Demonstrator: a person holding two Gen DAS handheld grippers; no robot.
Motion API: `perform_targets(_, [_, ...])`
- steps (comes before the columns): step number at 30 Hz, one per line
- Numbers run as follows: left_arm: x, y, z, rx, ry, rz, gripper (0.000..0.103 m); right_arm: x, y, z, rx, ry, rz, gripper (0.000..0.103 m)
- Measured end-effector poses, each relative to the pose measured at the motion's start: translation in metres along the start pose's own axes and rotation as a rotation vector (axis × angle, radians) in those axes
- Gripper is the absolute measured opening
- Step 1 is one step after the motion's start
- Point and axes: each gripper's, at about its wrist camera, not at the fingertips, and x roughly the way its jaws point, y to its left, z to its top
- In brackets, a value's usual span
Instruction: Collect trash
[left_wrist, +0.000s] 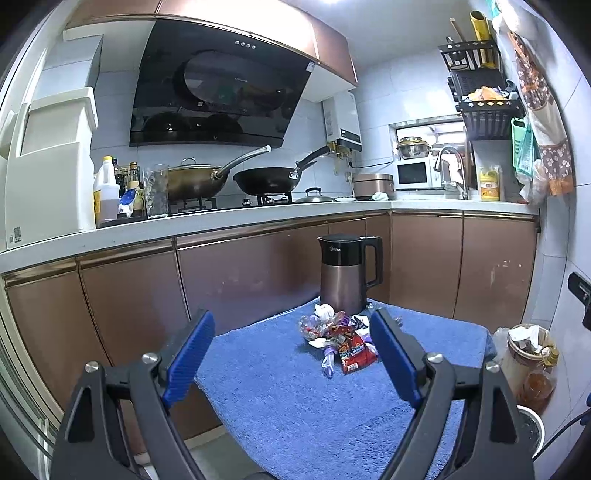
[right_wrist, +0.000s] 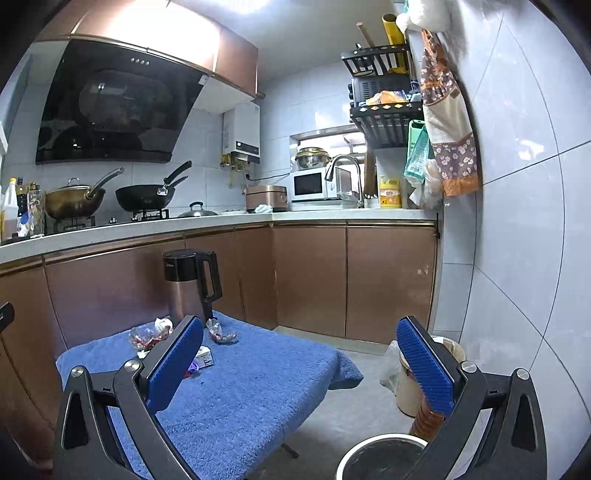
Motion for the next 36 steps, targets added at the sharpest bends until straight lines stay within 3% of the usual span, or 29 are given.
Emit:
perform_targets(12, [0.002,0.001,0.000,-0.009,-0.007,0.010,0.085,-0.002,-0.004,0.005,0.022,-0.031,0.014,0.103])
perform_targets(28, [0.013,0.002,0.011,0.010,-0.028,-0.026,0.085,0.013,-0.009,0.005,0.049,0.004,0.040,0.103])
perform_targets(36, [0.041,0.007,0.010,0.007,0.016,-0.025,0.085,0.027,-0.009,0.011,0.058,0.024,0.098,0.103])
